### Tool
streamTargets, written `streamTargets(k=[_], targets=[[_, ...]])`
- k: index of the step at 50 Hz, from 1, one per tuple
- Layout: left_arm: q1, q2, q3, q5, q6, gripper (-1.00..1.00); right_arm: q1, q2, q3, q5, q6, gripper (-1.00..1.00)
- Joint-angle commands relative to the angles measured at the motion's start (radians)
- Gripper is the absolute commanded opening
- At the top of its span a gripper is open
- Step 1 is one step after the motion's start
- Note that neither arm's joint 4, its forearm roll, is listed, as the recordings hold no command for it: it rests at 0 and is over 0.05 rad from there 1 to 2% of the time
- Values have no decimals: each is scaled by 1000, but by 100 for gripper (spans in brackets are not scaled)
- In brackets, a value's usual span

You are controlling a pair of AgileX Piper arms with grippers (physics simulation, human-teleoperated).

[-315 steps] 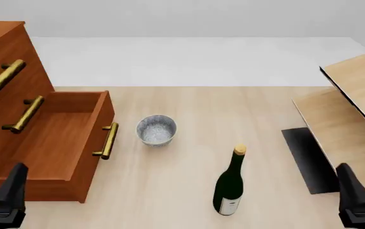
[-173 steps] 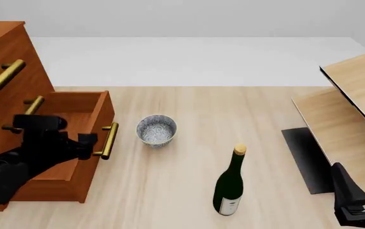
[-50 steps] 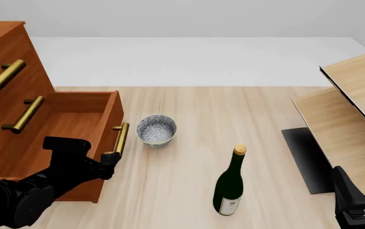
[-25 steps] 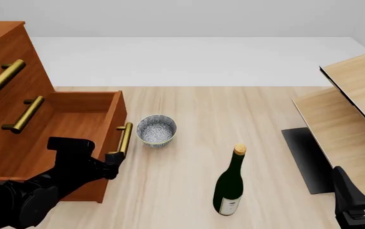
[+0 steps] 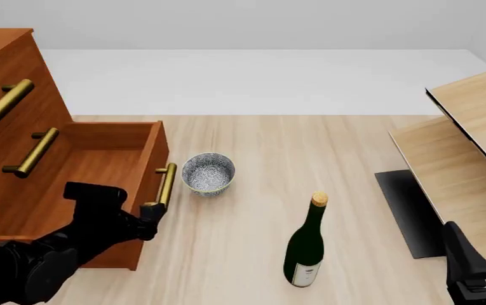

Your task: Put the wine bottle in the bottom drawer of the cabinet.

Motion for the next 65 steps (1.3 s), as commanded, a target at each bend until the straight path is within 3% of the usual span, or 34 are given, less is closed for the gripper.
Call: streamTargets(k=[1,31,51,54,65], targets=[[-69,-37,4,82,-33,100,1,0,0,0,1,100],[-28,-385,-89,384,11,100,18,4,-1,-8,-5,100],[-7,-651,-211,588,99,100,21,2,-1,-9,-3,100],[-40,-679,-222,592,142,100,23,2,0,-8,-3,100],[-160,-756,-264,604,143,100,25,1,0,-5,0,100]])
